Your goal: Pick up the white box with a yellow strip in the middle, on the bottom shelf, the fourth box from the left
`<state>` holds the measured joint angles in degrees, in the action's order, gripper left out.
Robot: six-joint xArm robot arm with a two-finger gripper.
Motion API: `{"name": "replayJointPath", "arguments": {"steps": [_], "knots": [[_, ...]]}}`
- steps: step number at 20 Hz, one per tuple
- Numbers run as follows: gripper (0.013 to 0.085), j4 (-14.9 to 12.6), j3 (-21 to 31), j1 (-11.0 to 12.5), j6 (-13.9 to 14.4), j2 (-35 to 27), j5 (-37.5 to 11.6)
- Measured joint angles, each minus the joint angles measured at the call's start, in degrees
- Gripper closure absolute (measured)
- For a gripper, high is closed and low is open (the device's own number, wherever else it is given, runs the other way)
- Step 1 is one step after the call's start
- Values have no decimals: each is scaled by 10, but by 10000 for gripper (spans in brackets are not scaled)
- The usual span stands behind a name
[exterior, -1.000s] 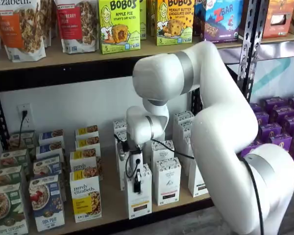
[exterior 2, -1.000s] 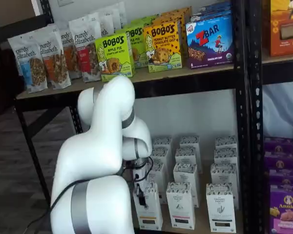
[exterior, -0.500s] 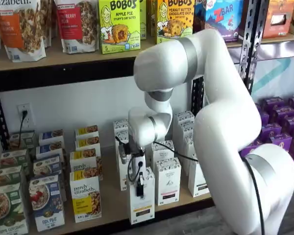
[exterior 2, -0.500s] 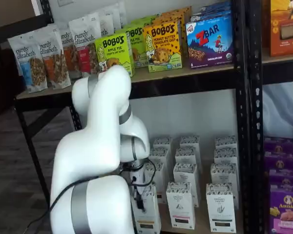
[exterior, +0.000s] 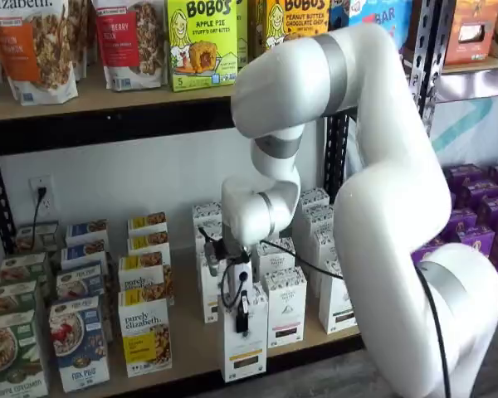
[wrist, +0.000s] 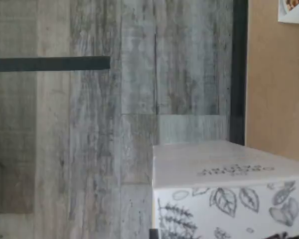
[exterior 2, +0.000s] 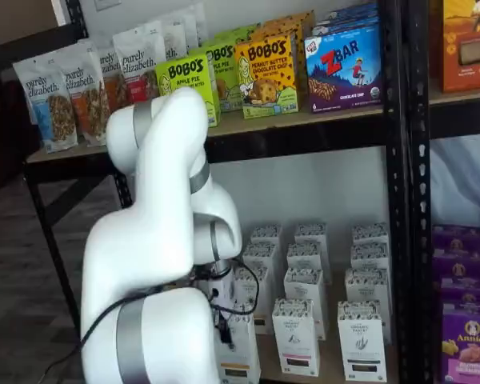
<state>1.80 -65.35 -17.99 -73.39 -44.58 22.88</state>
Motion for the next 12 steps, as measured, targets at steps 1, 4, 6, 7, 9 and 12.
{"name": "replayJointPath", "arguments": {"steps": [1,4,6,7,9,12], "knots": [[450,-3,10,0,3,8,-1],[450,-20,43,0,19,38,-7],[450,-25,63,1,22,55,-13],[450,-24,73,2,21,64,-15],[450,-18,96,4,12,87,-19],[450,-19,127,10,8,122,-20]]}}
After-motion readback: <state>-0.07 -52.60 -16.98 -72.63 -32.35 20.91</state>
